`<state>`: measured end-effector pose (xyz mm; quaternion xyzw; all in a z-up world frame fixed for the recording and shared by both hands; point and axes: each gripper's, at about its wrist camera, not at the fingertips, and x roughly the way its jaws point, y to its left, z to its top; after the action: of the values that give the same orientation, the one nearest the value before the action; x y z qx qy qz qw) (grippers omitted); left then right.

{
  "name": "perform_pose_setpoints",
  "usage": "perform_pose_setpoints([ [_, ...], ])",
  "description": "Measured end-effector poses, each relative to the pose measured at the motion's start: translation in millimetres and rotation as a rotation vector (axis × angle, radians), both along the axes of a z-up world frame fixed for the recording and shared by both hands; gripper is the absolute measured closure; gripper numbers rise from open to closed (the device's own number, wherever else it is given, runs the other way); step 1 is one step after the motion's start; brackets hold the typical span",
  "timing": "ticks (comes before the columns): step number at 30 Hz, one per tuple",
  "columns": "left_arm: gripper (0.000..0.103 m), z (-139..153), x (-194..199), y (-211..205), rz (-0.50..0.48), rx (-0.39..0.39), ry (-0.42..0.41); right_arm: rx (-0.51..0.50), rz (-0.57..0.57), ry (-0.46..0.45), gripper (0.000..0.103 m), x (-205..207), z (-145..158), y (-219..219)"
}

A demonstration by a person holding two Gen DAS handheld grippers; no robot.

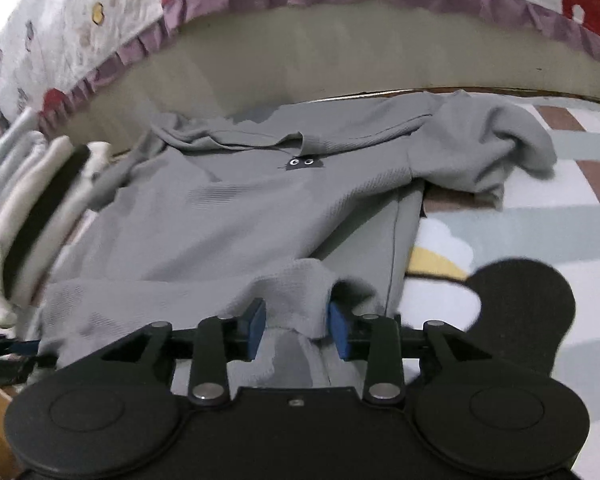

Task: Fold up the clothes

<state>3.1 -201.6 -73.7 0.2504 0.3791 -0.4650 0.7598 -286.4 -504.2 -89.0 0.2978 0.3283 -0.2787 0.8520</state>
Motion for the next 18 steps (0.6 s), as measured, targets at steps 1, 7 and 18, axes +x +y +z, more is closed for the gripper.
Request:
perform_pose_setpoints([
  [1, 0.093, 5, 1, 0, 0.016, -0.024, -0.021, -0.009, 0.009, 0.004, 0.062, -3, 1, 6],
  [7, 0.089, 20, 29, -1, 0.17, -0.144, -0.049, -0.055, 0.198, -0.003, 0.062, 5, -1, 46],
  [18, 0.087, -3, 62, -9, 0.198, -0.116, 0.101, -0.17, 0.127, 0.182, 0.038, 63, -19, 47],
])
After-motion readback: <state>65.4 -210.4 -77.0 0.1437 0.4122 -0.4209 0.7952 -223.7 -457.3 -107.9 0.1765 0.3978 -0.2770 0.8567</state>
